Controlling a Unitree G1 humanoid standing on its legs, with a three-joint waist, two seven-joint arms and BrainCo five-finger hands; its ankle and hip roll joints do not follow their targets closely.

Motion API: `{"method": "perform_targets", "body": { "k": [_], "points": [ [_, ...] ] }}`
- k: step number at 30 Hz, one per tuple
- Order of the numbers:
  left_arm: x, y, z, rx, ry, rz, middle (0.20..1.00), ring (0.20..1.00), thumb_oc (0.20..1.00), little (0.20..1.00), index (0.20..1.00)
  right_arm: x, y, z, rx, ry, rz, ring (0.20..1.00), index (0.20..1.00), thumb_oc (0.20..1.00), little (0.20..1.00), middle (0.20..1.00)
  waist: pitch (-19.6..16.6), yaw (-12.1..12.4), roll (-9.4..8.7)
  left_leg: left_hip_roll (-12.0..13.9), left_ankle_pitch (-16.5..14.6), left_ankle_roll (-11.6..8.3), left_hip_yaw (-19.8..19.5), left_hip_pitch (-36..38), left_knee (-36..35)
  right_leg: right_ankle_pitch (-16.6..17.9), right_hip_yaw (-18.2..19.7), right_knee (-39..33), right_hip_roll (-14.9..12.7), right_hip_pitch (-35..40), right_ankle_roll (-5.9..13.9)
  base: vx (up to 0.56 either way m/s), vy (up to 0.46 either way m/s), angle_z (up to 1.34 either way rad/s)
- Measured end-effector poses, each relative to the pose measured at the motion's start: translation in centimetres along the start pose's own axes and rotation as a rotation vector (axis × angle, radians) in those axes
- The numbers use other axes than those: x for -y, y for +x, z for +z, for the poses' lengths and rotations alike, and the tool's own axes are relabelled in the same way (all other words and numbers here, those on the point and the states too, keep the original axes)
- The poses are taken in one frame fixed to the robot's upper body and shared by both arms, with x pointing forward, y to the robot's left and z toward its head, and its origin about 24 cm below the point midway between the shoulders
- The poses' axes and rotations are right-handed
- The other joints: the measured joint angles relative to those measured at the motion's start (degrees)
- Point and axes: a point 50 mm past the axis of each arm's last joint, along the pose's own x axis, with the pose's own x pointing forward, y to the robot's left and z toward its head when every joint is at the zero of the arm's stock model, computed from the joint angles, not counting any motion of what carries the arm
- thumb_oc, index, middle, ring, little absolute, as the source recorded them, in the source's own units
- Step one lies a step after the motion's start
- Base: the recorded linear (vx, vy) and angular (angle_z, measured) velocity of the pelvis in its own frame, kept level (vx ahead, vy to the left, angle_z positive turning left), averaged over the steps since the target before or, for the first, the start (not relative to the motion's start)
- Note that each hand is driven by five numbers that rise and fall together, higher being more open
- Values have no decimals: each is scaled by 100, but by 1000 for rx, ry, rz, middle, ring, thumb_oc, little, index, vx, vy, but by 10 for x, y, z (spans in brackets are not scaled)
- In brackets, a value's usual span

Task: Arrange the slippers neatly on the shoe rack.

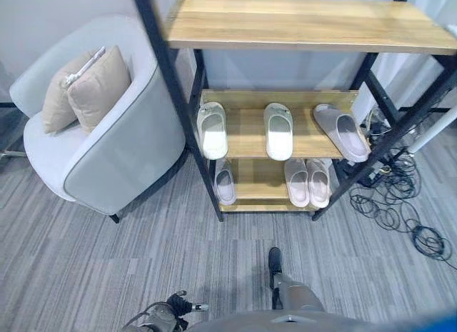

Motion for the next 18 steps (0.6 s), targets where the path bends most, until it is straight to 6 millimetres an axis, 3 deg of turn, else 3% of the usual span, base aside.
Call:
{"method": "perform_targets", "body": {
  "k": [2,4,5,6,7,8,9,10,11,13,14,16,18],
  "points": [
    [0,-1,-2,11,-12,1,1000,1000,1000,1000,1000,18,0,22,85,-31,-45,1000,1000,1000,1000,1000,-189,110,-10,149,67,-161,-133,-253,708,-169,-157,-95,185,230,-211,96,-218,24],
    [-6,0,5,33,-8,15,1000,1000,1000,1000,1000,25,-2,46,170,-28,-64,1000,1000,1000,1000,1000,-188,157,-135,114,-36,-353,-137,-717,1402,-282,-178,-102,194,279,-382,47,-134,21],
    [-9,0,10,51,-11,22,1000,1000,1000,1000,1000,30,-3,61,212,-29,-76,1000,1000,1000,1000,1000,-123,158,-273,45,-45,-365,-115,-1077,1742,-360,-189,-101,195,314,-484,33,-95,24],
    [-15,1,18,77,-20,36,1000,1000,1000,1000,1000,24,-4,73,253,-28,-62,1000,1000,1000,1000,1000,-41,103,-378,-23,-59,-363,-107,-1507,2129,-428,-248,-103,248,513,-448,53,-51,33],
    [-14,1,22,88,-40,36,1000,1000,1000,1000,1000,21,-5,78,267,-26,-54,1000,1000,1000,1000,1000,48,70,-461,-5,-56,-364,-107,-1824,2238,-740,-246,-113,295,676,-629,80,-21,34],
    [-15,2,34,120,-50,38,1000,1000,1000,1000,1000,19,-4,78,260,-39,-52,1000,1000,1000,1000,1000,146,106,-466,18,-57,-300,-68,-2202,2125,-827,-244,-131,287,722,-668,123,105,30],
    [-19,3,44,145,-46,45,1000,1000,1000,1000,1000,18,-4,81,261,-55,-50,1000,1000,1000,1000,1000,279,197,-542,-36,8,-267,-60,-2386,1713,-819,-252,-128,250,753,-622,118,152,12],
    [-21,3,49,161,-34,48,1000,1000,1000,1000,1000,17,-4,83,260,-62,-50,1000,1000,1000,1000,1000,329,299,-597,-62,131,-253,-112,-2405,727,-842,-237,-131,183,746,-554,126,166,-13],
    [-18,3,52,171,-45,43,1000,1000,1000,1000,1000,19,-4,81,252,-55,-58,1000,1000,1000,1000,1000,369,331,-527,-84,349,-236,-249,-2353,-3,-833,-153,-122,208,782,-375,64,88,-53],
    [-9,2,38,137,-74,27,1000,1000,1000,1000,1000,20,-3,74,241,-52,-60,1000,1000,1000,1000,1000,266,277,-276,-144,801,-149,-248,-2003,-410,-916,-47,-119,243,1094,-245,70,140,-61],
    [0,2,33,122,-74,4,1000,1000,1000,1000,1000,21,-2,58,204,-53,-62,1000,1000,1000,1000,1000,115,166,-25,-103,996,-85,-229,-1811,-341,-1000,22,-118,292,1214,-167,82,220,-45],
    [-1,1,19,82,-77,8,1000,1000,1000,1000,1000,14,-1,43,169,-19,-51,1000,1000,1000,1000,1000,14,51,-59,-295,1223,177,18,-1437,-799,-1221,149,146,58,1262,99,34,175,-38],
    [-10,1,11,58,-57,29,1000,1000,1000,1000,1000,3,-1,43,168,-4,-27,1000,1000,1000,1000,1000,-121,3,-267,-445,1314,307,93,-1141,-1169,-1361,176,290,-131,1262,267,-2,135,-20]
  ]
}}
